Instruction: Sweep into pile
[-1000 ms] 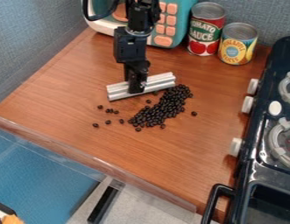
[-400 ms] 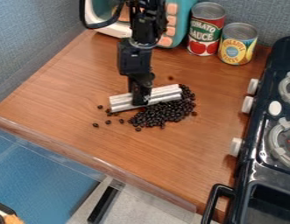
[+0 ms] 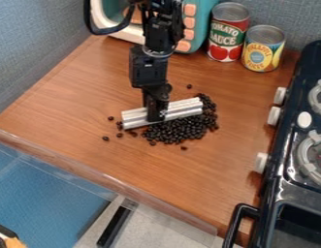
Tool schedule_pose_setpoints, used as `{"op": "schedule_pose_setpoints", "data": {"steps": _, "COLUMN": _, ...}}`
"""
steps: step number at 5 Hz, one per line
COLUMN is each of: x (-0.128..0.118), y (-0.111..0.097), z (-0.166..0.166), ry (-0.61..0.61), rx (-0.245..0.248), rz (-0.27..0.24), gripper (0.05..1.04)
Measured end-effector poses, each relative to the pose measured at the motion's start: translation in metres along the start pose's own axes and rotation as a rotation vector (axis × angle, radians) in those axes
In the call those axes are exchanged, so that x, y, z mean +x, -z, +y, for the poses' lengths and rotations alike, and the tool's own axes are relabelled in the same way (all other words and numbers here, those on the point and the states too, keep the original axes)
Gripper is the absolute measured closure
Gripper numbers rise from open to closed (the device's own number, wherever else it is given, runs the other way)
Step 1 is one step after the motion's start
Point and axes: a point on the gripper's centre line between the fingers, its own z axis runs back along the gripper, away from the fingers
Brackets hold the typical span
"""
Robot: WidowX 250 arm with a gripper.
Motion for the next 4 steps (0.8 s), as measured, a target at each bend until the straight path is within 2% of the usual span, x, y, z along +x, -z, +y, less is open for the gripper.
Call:
{"op": "schedule_pose_setpoints", "data": {"steps": 2, "x": 0.017, "y": -0.036, "z": -0.051, "ry": -0.122, "rx": -0.053, "rz": 0.121, "gripper": 0.718}}
{"op": "schedule_pose_setpoints", "data": {"steps": 3, "x": 0.034, "y": -0.053, "z": -0.072, "ry": -0.175, "rx": -0.062, "rz": 0.149, "gripper": 0.718}}
{"op": "schedule_pose_setpoints", "data": {"steps": 4, "x": 0.063, "y": -0.054, "z": -0.086, "ry": -0.245, "rx": -0.069, "rz": 0.124, "gripper": 0.719}}
